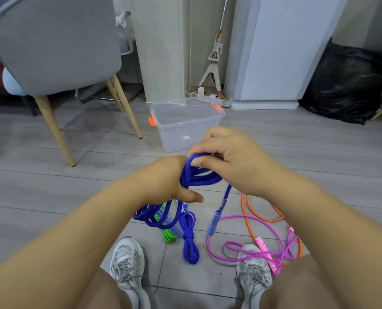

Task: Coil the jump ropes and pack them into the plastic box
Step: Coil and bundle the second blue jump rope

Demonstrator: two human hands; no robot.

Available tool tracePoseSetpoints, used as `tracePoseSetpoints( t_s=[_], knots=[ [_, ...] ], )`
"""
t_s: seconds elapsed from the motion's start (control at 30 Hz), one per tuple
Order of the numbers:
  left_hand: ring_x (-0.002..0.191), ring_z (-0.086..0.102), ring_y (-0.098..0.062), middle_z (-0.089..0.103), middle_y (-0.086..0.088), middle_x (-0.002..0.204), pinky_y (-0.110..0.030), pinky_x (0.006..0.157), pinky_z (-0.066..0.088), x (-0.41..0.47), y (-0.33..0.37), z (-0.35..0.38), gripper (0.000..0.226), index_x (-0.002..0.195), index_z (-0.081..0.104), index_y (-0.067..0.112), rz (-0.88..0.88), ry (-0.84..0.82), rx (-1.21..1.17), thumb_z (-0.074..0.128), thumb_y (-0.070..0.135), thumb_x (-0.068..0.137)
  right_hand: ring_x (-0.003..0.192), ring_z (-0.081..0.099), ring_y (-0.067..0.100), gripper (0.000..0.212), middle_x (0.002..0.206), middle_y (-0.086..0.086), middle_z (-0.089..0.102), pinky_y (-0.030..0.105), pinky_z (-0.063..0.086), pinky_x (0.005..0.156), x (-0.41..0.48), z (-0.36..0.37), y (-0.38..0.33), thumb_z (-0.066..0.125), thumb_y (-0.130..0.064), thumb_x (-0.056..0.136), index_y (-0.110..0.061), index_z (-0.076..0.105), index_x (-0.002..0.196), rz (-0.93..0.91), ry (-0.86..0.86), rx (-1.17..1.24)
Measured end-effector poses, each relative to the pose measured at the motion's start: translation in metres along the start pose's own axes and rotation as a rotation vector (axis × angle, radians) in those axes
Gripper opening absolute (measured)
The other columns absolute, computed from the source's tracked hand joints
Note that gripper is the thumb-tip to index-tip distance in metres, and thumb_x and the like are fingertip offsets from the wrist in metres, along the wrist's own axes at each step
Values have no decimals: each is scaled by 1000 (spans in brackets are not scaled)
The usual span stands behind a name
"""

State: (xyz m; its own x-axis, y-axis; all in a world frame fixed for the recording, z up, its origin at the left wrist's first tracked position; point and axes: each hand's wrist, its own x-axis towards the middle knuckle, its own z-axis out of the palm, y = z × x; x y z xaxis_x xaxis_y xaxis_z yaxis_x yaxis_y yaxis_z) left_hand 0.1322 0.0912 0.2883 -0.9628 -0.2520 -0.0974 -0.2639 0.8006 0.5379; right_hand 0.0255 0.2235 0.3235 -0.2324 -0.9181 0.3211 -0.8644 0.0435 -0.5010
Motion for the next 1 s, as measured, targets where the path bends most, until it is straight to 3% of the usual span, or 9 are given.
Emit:
tracePoseSetpoints(
  t_s=[0.1, 0.23, 0.33, 0.4, 0.53, 0.63, 0.73, 0.87, 1.0],
  knots=[
    [53, 43, -8, 47, 6, 62, -17, 49, 36, 1, 7, 6, 30, 70, 39, 24, 25, -7, 87, 68, 19, 76, 74, 48, 7, 5, 76, -9, 51, 22, 39, 70, 9, -2, 5, 70, -25, 80, -24, 73, 83, 11, 66, -16],
    [68, 55, -15, 55, 0, 80, -33, 65, 49, -1, 9, 4, 30, 89, 40, 23, 36, 5, 27, 67, 20, 77, 61, 49, 3, 16, 65, -9, 59, 16, 39, 61, 16, -6, 21, 80, -31, 67, -29, 65, 63, 188, 162, 146],
    [67, 54, -10, 55, 3, 84, -27, 64, 48, -5, 12, 3, 43, 106, 38, 21, 68, 19, -92, 68, 17, 76, 49, 47, 0, 17, 51, -11, 57, 11, 37, 51, 19, -5, 26, 80, -25, 68, -20, 65, 61, 317, 60, 311],
    [59, 50, -4, 55, 5, 78, -21, 58, 45, -8, 17, 1, 50, 112, 36, 26, 100, 46, -194, 68, 13, 75, 49, 45, 2, 19, 52, -7, 56, 13, 37, 50, 19, -5, 30, 77, -21, 73, -16, 64, 61, 384, -16, 383],
    [58, 54, -11, 63, -1, 72, -25, 62, 49, -7, 19, -4, 61, 125, 39, 24, 114, 197, -461, 71, 11, 74, 52, 39, 8, 30, 57, -2, 49, 26, 36, 55, 13, 3, 35, 61, 3, 82, -15, 52, 59, 433, -156, 199],
    [59, 60, -16, 65, 1, 67, -31, 63, 51, -3, 16, -9, 37, 104, 58, 18, 98, 375, -558, 71, 18, 69, 46, 35, 10, 24, 53, 0, 50, 21, 32, 46, 10, 17, 26, 50, -15, 93, -3, 61, 75, 471, -162, 458],
    [55, 56, -14, 65, -6, 65, -32, 57, 47, -2, 10, -13, 18, 87, 60, 14, 10, 507, -499, 73, 18, 76, 42, 37, 4, 31, 53, -3, 49, 14, 32, 48, 7, 23, 21, 44, -28, 98, -10, 68, 89, 415, -236, 420],
    [51, 44, -12, 52, -5, 60, -27, 52, 41, -2, 2, -15, 18, 83, 58, 10, -78, 596, -402, 70, 24, 79, 42, 38, 1, 30, 48, -9, 41, 10, 30, 47, -3, 20, 9, 43, -26, 98, -11, 69, 95, 372, -262, 337],
    [55, 48, -20, 62, -11, 68, -31, 54, 41, 2, -1, -12, 19, 80, 56, 8, -164, 624, -333, 64, 25, 83, 38, 39, 0, 31, 53, -8, 37, 11, 30, 44, -6, 17, -8, 42, -28, 98, -12, 68, 96, 361, -297, 254]
  ],
)
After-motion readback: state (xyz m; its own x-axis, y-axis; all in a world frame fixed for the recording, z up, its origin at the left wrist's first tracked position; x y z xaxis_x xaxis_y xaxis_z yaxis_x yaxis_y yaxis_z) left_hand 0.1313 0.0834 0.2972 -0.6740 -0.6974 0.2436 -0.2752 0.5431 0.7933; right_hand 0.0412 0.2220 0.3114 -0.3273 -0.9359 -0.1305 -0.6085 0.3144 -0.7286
